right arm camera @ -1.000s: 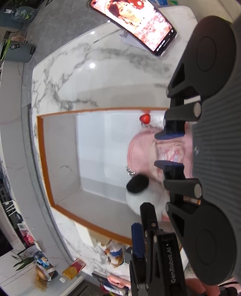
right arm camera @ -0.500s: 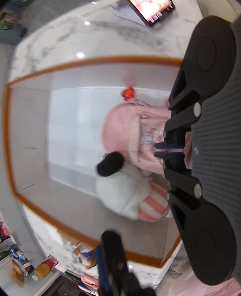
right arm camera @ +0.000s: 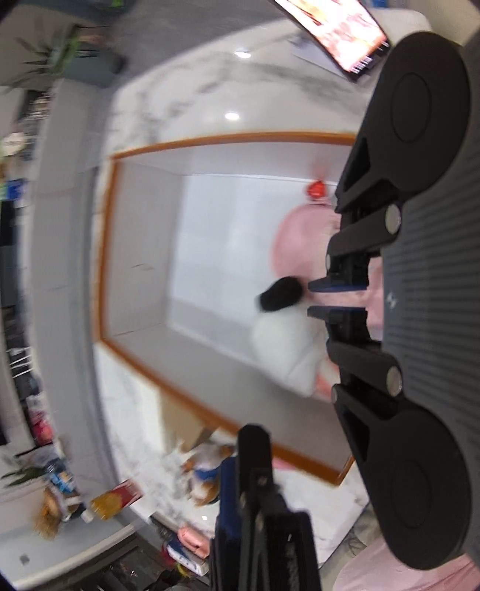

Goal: Organize objects
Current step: 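Withdraw both tools from the box toward the remaining items on the table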

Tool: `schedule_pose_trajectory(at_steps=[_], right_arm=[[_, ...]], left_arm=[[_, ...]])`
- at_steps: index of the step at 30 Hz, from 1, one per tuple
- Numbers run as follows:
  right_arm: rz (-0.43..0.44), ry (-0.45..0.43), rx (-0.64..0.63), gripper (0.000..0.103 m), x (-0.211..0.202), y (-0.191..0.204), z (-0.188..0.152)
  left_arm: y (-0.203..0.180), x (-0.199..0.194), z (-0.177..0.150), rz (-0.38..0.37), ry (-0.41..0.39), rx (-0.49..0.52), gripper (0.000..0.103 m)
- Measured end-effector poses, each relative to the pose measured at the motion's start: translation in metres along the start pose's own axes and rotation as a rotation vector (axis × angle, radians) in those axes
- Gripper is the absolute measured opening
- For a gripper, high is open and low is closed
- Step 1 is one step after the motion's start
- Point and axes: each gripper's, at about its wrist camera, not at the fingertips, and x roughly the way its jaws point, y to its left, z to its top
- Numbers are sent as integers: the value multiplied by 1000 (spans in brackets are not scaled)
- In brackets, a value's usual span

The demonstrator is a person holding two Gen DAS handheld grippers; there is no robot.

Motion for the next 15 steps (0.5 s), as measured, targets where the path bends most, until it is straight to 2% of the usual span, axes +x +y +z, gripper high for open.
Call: schedule_pose_trajectory(at_steps=[2,4,5,6,10,14,15], right_arm=[[23,-68,1,10,-13,6,2],[55,-141,5,23,-24,11,4],[73,-170,3,34,-30,15,5],[91,-197,-4,37,-34,19,6],[118,-283,-29,37,-42,38,15],[160,-367,-57,57,-44,53,18],[155,-361,-68,57,-40,59,21]], left_arm=[[1,-8,-1,11,-24,16,48],[3,-17,-2,20,-44,24,48],[5,-22,-2,28,-56,21,48],[7,-26,-2,31,-66,22,47],[20,-46,-3,65,-122,17,48],[41,-58,-3,98,-145,-5,48],[48,-59,-4,106,-143,-14,48]])
